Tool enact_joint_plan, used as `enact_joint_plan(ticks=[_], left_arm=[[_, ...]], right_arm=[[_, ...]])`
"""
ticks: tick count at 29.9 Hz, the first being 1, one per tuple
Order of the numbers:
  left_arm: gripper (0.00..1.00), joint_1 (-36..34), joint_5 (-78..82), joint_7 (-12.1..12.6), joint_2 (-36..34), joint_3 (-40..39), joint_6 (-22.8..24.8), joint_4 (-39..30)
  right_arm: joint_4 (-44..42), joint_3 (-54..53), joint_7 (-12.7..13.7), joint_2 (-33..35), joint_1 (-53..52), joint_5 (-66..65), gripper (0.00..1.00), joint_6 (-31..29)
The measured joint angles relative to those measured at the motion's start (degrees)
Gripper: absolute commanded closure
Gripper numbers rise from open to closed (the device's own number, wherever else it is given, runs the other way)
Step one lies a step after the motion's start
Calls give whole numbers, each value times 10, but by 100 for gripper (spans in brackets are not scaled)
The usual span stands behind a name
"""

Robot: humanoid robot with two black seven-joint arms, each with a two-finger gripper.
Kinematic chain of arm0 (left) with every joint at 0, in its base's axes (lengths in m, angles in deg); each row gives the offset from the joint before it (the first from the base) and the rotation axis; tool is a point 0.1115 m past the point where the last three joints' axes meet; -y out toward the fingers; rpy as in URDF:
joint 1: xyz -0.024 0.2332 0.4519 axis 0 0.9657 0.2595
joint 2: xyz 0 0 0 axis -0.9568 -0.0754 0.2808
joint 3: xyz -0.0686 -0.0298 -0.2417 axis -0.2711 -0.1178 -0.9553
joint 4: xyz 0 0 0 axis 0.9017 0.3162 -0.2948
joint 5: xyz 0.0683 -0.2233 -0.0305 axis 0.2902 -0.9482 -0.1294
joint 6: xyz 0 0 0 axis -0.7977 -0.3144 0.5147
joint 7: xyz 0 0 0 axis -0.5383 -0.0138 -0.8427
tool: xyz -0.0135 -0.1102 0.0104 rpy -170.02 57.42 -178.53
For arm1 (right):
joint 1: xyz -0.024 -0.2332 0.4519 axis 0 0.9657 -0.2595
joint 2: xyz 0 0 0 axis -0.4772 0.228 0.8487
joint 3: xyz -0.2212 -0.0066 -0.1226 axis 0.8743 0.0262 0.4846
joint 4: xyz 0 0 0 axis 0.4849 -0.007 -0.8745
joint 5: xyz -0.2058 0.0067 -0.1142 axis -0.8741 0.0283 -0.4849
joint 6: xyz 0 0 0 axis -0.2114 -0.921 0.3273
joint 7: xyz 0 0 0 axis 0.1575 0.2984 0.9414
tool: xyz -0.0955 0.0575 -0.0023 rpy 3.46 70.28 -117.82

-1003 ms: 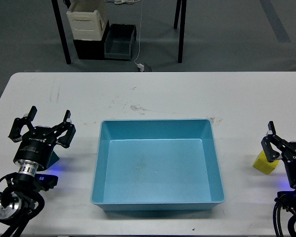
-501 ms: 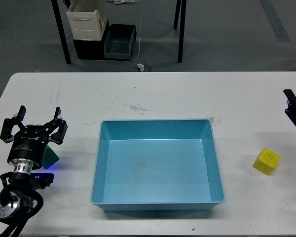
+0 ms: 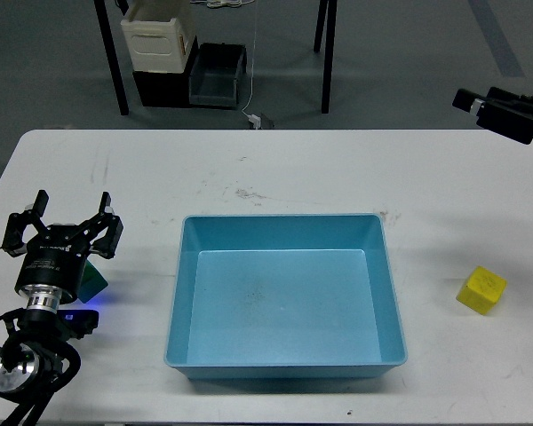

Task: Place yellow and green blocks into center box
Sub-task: 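Lower the right gripper down onto the yellow cube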

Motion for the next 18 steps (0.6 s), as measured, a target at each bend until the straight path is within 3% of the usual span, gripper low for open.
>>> enact_joint_plan(ticks=[4, 10, 18], left_arm=[[0, -2, 0, 0, 0, 0, 0, 0], [0, -2, 0, 0, 1, 1, 0, 1], [0, -3, 0, 0, 1, 1, 0, 1]], right_arm=[[11, 179, -5, 73, -123, -18, 1, -54], [17, 396, -5, 84, -237, -166, 1, -79], [20, 487, -5, 50, -246, -252, 1, -85]])
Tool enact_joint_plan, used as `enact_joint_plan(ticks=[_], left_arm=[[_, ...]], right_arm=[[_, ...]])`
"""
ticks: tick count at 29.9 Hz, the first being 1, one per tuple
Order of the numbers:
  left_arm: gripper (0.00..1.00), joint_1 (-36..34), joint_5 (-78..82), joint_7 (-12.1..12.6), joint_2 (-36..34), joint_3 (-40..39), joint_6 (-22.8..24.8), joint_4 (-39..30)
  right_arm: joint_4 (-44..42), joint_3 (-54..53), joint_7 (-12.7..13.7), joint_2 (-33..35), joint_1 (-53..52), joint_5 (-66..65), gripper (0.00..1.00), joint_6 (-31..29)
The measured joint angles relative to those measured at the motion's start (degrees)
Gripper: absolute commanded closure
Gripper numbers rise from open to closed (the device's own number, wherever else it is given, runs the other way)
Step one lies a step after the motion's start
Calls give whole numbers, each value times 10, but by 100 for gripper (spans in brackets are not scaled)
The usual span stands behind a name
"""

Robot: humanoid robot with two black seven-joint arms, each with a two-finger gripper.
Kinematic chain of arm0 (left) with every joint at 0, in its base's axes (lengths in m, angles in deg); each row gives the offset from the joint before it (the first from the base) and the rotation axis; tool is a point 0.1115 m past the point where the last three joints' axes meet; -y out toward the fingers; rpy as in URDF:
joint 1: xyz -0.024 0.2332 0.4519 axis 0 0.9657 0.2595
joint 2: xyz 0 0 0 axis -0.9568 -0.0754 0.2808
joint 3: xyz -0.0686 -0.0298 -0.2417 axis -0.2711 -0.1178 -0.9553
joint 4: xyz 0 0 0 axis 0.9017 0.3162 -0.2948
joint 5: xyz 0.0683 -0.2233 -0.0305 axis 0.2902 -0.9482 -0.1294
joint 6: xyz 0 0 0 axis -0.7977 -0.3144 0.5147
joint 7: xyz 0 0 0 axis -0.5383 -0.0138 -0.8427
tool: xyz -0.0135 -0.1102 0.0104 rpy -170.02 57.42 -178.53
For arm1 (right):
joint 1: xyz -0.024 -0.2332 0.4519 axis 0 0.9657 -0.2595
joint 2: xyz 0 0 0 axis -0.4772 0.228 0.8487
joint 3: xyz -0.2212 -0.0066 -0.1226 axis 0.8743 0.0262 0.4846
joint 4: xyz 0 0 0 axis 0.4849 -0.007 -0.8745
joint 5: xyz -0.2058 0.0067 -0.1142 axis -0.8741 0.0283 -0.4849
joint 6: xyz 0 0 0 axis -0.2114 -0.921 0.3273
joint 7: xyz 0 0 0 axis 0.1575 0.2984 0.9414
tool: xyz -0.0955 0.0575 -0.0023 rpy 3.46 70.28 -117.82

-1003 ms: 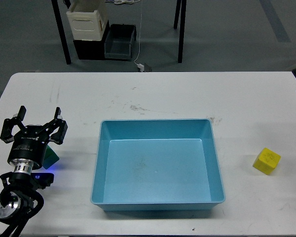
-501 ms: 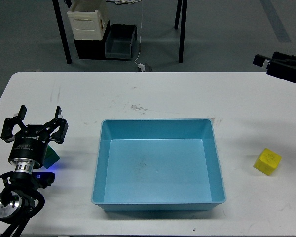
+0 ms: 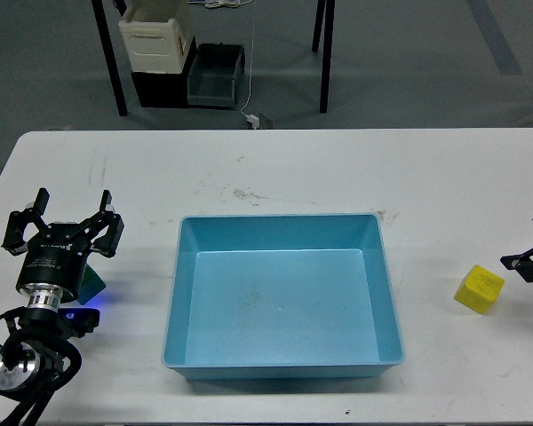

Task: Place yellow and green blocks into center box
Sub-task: 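Lower the right gripper down onto the yellow cube, then close the right gripper on the yellow cube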

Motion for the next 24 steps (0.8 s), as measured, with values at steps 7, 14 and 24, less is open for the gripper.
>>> enact_joint_plan(ticks=[7, 14, 24], left_arm=[[0, 0, 0, 0, 0, 0, 0, 1], [0, 0, 1, 0, 1, 0, 0, 1], [0, 0, 1, 0, 1, 0, 0, 2]], right_arm=[[-2, 19, 0, -29, -1, -3, 1, -22], [-8, 38, 0, -53, 2, -3, 3, -28], [-58, 48, 0, -108, 10, -9, 3, -28]])
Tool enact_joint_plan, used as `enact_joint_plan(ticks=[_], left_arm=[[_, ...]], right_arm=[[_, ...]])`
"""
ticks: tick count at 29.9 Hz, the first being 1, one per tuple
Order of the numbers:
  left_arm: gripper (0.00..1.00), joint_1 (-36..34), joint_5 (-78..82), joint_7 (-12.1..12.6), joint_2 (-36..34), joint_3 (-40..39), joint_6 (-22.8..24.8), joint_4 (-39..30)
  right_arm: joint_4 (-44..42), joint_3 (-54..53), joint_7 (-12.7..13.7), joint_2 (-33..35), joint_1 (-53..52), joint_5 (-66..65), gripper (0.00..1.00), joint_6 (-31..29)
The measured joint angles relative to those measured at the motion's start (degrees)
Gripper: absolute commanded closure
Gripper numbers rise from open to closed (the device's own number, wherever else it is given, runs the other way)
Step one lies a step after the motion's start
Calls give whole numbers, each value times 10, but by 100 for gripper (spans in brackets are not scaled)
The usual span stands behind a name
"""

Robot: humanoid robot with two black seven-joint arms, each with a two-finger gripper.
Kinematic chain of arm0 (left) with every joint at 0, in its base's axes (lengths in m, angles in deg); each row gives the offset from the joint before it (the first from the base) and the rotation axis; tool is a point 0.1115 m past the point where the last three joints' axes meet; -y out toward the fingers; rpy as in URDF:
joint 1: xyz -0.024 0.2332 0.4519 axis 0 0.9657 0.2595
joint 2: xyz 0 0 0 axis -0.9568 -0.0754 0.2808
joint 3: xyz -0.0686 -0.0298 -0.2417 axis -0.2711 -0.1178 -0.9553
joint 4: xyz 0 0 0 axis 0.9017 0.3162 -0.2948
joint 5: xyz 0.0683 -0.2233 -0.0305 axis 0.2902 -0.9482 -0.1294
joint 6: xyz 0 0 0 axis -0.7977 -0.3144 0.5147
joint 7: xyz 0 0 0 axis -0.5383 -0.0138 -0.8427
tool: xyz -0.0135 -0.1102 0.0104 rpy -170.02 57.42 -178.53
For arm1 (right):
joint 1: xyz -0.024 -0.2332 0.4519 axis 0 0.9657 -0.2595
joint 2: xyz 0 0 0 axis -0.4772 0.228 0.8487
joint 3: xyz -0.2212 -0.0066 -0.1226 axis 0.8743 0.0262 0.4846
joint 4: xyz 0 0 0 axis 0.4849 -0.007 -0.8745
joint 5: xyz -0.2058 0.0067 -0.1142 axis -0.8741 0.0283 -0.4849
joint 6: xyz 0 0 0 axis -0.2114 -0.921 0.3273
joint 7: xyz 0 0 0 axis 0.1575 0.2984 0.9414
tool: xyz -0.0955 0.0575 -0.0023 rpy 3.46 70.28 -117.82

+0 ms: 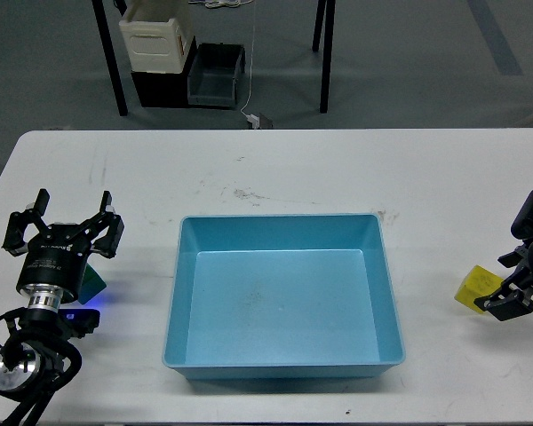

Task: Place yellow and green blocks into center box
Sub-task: 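Close the right gripper on the yellow cube, then lift the yellow cube with the right gripper and carry it over the tray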

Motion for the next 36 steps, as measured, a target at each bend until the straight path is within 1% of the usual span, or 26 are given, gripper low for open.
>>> enact_joint_plan(ticks=[2, 3, 4, 5, 6, 8, 10, 13, 17, 19, 23, 28, 31, 36], left_arm=[[0, 0, 0, 0, 0, 0, 0, 1], [0, 0, 0, 0, 0, 0, 0, 1], [0, 0, 0, 0, 0, 0, 0, 1], [0, 0, 0, 0, 0, -1, 0, 1], [0, 0, 0, 0, 0, -1, 0, 1], [0, -1, 0, 0, 0, -1, 0, 1], [0, -1, 0, 0, 0, -1, 0, 1], [0, 0, 0, -3, 0, 0, 1, 1], [0, 0, 0, -3, 0, 0, 1, 2], [0, 0, 0, -4, 0, 0, 1, 2], [0, 1, 0, -4, 2, 0, 1, 2], [0, 0, 0, -4, 3, 0, 1, 2], [0, -1, 0, -4, 3, 0, 1, 2], [0, -1, 0, -4, 3, -1, 1, 2]], right_arm=[[-5, 0, 0, -8, 3, 0, 5, 0], [-6, 1, 0, -11, 5, 0, 10, 0], [-6, 3, 0, -14, 5, 0, 18, -1], [-7, 6, 0, -16, 6, -1, 22, -2], [-7, 13, 0, -19, 6, -3, 26, -3], [-7, 28, 0, -26, 3, -12, 29, -4], [-7, 36, 0, -31, 0, -19, 36, -4], [-7, 40, 0, -32, 0, -22, 48, -4], [-11, 40, 0, -33, -2, -22, 71, -4], [-13, 39, 0, -33, -4, -22, 78, -4], [-20, 31, 0, -34, -21, -21, 82, -1], [-13, 8, 0, -31, -81, -16, 82, 1], [21, -7, 0, -26, -132, -12, 82, 1], [110, -5, 0, -23, -225, 24, 82, -9]])
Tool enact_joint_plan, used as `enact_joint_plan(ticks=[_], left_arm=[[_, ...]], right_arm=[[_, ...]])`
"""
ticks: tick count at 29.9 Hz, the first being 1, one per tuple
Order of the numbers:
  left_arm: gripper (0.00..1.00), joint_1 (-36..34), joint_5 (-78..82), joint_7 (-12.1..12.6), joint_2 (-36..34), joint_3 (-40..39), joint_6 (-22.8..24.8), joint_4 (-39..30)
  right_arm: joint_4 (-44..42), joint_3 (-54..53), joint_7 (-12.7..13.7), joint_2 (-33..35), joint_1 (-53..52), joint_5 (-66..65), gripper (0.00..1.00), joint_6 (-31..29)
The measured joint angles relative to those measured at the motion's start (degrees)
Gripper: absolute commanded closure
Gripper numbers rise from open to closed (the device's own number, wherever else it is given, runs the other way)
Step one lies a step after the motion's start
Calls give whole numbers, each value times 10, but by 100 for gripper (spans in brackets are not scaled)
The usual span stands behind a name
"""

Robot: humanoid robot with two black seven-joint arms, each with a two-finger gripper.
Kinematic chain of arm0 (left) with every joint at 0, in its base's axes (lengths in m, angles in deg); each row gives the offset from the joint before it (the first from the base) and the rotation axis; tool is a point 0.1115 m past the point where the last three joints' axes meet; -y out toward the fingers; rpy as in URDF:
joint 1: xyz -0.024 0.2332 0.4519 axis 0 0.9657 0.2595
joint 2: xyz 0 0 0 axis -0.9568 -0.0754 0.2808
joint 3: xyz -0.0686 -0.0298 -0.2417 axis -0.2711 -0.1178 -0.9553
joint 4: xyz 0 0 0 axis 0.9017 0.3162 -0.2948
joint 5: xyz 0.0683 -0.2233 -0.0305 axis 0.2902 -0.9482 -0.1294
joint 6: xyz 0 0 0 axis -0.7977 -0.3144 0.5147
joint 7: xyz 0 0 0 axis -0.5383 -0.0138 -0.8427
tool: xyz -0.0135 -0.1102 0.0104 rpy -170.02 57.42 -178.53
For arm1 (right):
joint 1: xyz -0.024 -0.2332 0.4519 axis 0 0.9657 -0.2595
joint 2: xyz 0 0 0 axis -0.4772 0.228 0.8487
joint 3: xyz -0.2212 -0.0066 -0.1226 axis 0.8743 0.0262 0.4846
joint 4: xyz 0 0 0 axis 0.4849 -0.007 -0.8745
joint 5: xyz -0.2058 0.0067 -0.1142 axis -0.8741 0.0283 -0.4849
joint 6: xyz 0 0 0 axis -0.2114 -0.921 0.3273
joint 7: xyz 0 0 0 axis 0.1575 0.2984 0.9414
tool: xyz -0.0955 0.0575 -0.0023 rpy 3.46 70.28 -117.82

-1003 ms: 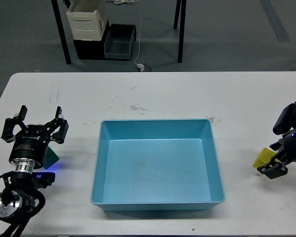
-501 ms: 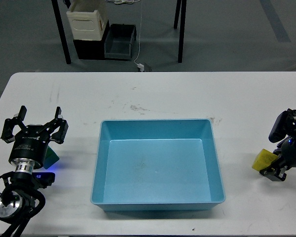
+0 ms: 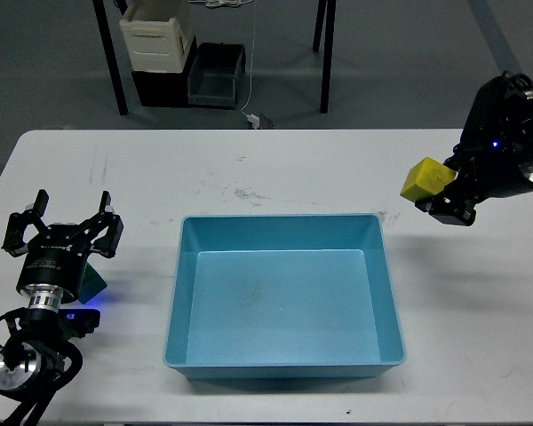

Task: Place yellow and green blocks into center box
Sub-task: 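Lift the yellow cube with the right gripper and carry it over the tray, then open the right gripper to release the yellow cube into the tray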

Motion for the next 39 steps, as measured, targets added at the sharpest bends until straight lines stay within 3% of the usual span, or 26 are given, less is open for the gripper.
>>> enact_joint_plan(ticks=[8, 14, 20, 23, 25, 26, 28, 39], left_arm=[[0, 1, -1, -18, 0, 0, 0, -1], [0, 1, -1, -21, 0, -2, 0, -3], [0, 0, -1, -20, 0, -11, 0, -4], [0, 0, -1, -20, -1, -12, 0, -4], [0, 0, -1, -20, -1, -14, 0, -4], [0, 0, -1, -20, -1, -15, 0, -4], [0, 0, -1, -20, -1, -17, 0, -4], [0, 0, -1, -19, -3, -21, 0, -4]], right_arm=[[47, 43, 0, -93, -73, 69, 82, -5], [12, 83, 0, -187, -61, 82, 81, -5], [-46, 107, 0, -251, -11, 81, 74, -6], [-72, 108, 0, -272, 19, 81, 63, -6], [-92, 108, 0, -287, 40, 84, 40, -6], [-102, 108, 0, -294, 48, 85, 21, -6], [-117, 107, 0, -302, 59, 86, 6, -6], [-133, 90, 0, -303, 75, 154, 3, -5]])
